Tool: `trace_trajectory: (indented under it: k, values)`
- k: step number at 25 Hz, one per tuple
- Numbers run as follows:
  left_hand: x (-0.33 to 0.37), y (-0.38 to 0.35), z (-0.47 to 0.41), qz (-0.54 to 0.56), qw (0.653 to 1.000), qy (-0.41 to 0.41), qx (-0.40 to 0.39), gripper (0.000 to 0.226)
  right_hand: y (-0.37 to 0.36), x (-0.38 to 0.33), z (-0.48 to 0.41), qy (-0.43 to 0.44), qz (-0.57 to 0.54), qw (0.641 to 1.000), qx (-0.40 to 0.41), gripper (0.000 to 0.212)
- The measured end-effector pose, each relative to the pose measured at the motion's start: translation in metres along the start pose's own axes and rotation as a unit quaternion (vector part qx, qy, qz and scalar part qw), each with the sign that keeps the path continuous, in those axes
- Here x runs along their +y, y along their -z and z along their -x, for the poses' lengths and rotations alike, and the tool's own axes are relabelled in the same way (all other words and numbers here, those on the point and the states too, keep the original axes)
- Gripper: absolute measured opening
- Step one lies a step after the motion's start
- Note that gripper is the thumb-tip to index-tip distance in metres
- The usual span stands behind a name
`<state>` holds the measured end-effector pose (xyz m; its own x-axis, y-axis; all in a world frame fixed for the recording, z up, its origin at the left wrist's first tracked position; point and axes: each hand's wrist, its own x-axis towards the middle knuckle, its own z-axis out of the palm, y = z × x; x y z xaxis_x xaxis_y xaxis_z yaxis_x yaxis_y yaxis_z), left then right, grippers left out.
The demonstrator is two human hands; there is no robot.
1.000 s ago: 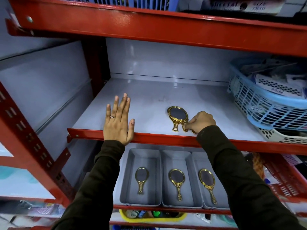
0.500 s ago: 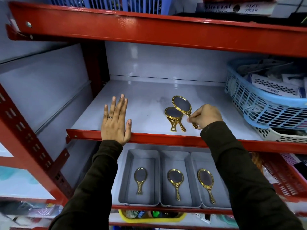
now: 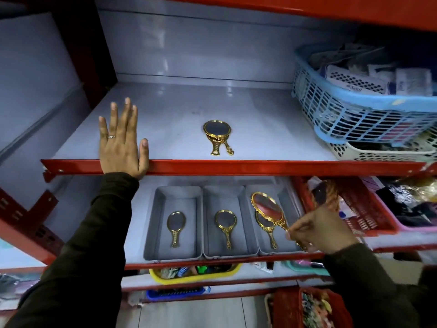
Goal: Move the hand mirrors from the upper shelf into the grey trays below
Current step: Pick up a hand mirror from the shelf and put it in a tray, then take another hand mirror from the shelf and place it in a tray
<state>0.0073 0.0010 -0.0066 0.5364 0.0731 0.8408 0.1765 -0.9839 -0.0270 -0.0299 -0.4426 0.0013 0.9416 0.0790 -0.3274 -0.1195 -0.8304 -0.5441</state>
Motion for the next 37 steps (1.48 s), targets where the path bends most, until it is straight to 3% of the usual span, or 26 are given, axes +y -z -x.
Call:
trace_trajectory:
  k: [3, 6, 11, 19, 30, 37]
  values:
    - [0.000, 0.001, 0.000, 0.003, 1.000, 0.000, 0.012, 0.068, -0.040, 0.032, -0.044, -0.067, 0.015, 0.997, 0.039, 0.006]
    - [-0.001, 0.000, -0.001, 0.009, 1.000, 0.000, 0.017, 0.068, -0.072, 0.052, -0.090, -0.128, 0.022, 0.990, 0.054, 0.015]
    - [-0.002, -0.003, -0.002, 0.004, 1.000, -0.003, 0.028, 0.067, -0.108, 0.068, -0.125, -0.154, 0.126, 0.977, 0.073, 0.017]
    - [-0.002, -0.006, -0.002, -0.005, 0.999, -0.004, 0.034, 0.068, -0.125, 0.078, -0.146, -0.172, 0.134, 0.973, 0.070, 0.019]
    - [-0.001, -0.006, -0.001, -0.007, 0.999, -0.008, 0.039, 0.067, -0.119, 0.083, -0.138, -0.171, 0.091, 0.978, 0.076, 0.019]
    - [-0.001, -0.003, -0.001, 0.004, 1.000, -0.004, 0.028, 0.068, -0.075, 0.036, -0.107, -0.057, 0.023, 0.991, 0.119, 0.018]
